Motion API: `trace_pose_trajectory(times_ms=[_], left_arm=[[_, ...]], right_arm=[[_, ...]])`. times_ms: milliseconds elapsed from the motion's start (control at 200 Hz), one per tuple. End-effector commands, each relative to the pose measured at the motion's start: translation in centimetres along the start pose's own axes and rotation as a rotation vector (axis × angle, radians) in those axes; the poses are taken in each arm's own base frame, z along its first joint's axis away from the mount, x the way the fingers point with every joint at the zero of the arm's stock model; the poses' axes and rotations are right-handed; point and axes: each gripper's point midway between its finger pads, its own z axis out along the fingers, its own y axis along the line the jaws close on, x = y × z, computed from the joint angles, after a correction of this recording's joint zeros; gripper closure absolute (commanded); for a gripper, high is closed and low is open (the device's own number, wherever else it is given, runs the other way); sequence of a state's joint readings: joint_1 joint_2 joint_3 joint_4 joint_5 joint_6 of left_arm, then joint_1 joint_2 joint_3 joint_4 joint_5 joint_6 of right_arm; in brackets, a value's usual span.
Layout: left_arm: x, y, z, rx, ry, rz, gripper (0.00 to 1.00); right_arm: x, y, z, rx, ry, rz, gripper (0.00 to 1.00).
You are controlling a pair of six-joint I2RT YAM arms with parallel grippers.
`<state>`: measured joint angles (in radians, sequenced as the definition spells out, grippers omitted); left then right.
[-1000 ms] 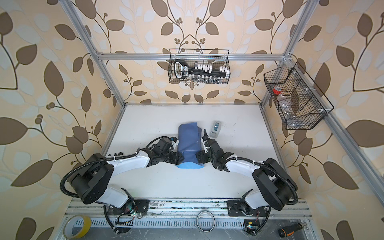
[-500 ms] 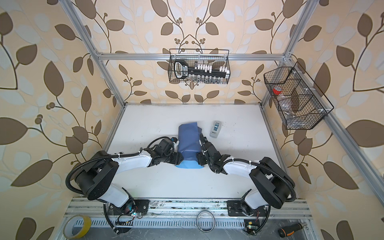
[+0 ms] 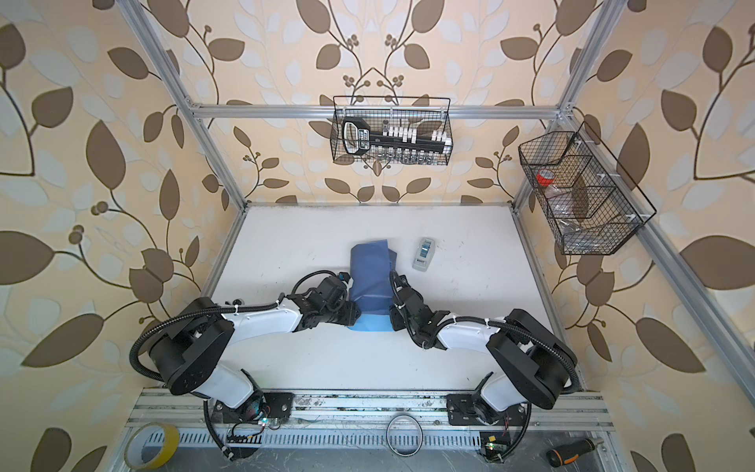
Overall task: Wrap a gift box in wrapping paper
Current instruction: Fold the third fold of the wrapping paper on the gift box.
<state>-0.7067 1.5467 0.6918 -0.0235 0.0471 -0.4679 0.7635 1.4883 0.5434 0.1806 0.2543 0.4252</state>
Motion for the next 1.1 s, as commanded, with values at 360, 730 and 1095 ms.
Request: trace_pose_trajectory(times_ms=[360, 730, 1095], left_arm=[[-1.4, -0.7, -1.0, -0.031, -0.048, -0.02, 0.4], [-1.9, -0.8, -0.7, -0.049, -0.056, -0.016, 0.59], [-1.4, -0.3, 0.0, -0.102, -0.059, -0.026, 0.75]], right_arm=[[-0.1, -0.2, 0.2, 0.023, -0.036, 0.051, 0.64], [0.2, -0.1, 0.3, 0.018, -0.032, 0.057, 0.68], [0.3, -0.1, 0.4, 0.024, -0.031, 0.105, 0.72]])
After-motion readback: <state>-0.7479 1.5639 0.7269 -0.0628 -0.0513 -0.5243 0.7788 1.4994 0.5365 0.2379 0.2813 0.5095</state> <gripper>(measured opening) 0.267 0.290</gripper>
